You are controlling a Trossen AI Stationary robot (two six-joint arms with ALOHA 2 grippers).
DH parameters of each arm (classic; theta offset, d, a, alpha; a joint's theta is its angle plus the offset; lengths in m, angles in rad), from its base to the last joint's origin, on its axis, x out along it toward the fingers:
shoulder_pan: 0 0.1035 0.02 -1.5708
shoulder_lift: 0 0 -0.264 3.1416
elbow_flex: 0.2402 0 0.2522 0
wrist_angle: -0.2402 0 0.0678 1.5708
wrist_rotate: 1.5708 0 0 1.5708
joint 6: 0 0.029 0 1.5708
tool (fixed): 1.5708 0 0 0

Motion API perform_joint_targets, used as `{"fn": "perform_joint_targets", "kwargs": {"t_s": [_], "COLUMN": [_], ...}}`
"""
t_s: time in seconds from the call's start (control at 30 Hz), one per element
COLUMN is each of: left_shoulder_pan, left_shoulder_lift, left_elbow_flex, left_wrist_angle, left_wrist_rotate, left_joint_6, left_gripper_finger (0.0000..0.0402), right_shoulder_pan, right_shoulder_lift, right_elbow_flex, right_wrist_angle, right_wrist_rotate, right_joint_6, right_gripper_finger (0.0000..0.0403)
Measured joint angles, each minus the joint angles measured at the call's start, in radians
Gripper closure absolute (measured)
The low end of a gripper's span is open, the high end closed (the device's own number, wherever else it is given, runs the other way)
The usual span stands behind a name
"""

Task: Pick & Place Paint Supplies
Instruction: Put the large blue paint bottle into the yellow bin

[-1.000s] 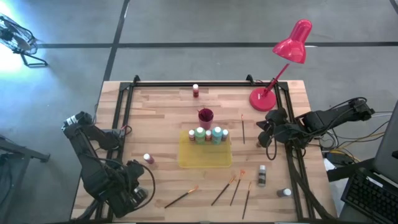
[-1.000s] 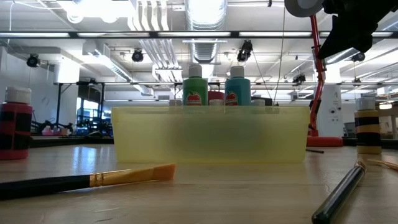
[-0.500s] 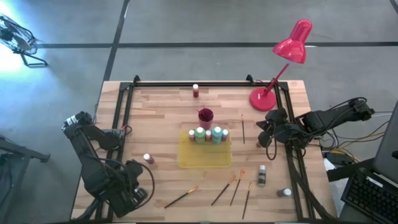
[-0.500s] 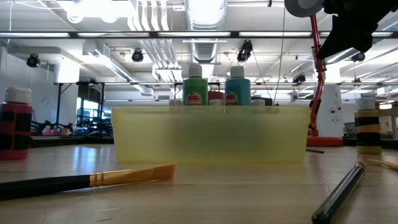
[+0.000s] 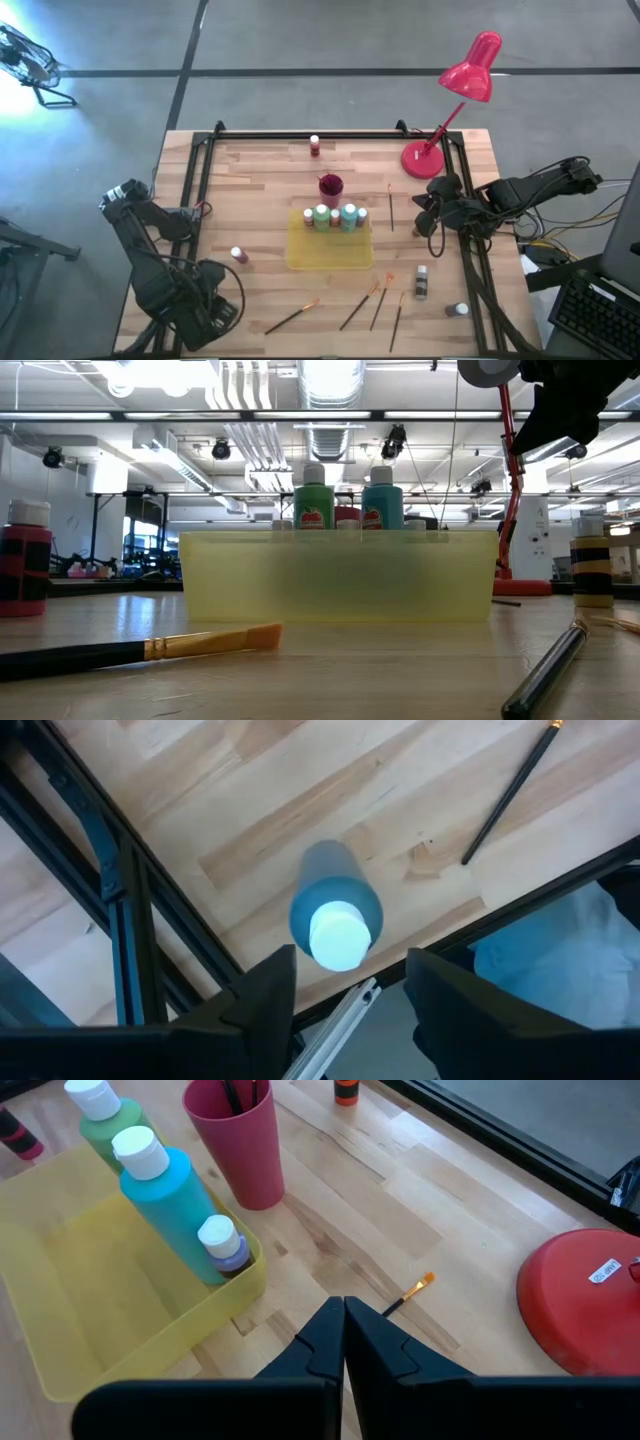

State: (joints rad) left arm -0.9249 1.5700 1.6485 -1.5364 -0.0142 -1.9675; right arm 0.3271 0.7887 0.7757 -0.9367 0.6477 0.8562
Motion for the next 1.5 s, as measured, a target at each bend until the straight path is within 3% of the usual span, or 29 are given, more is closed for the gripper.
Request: {"fn": "perform_joint_targets", "kwargs": {"t_s": [0.23,0.93,1.5], "left_shoulder_pan": [-0.002,0.0,0.007], "left_shoulder_lift": [0.0,0.001,0.001], "left_elbow_flex": [-0.048,-0.185,-0.191], "left_wrist_angle": [0.019,0.16,0.167], "left_wrist_rotate": [0.027,0.058,0.057], "left_joint_6": [-0.041,-0.018,0.023], "left_gripper_finger": [0.0178,0.0179,0.0179], "right_shoulder_pan": [0.0,0.0,0.0], "right_shoulder_lift": [0.0,0.0,0.0], "right_elbow_flex": [0.0,0.0,0.0], "right_wrist_angle": [0.0,0.0,0.0], "right_wrist_rotate": [0.0,0.0,0.0], "right_joint_6": [0.0,0.0,0.0], "right_gripper_finger": [0.0394,0.0394,0.0394]}}
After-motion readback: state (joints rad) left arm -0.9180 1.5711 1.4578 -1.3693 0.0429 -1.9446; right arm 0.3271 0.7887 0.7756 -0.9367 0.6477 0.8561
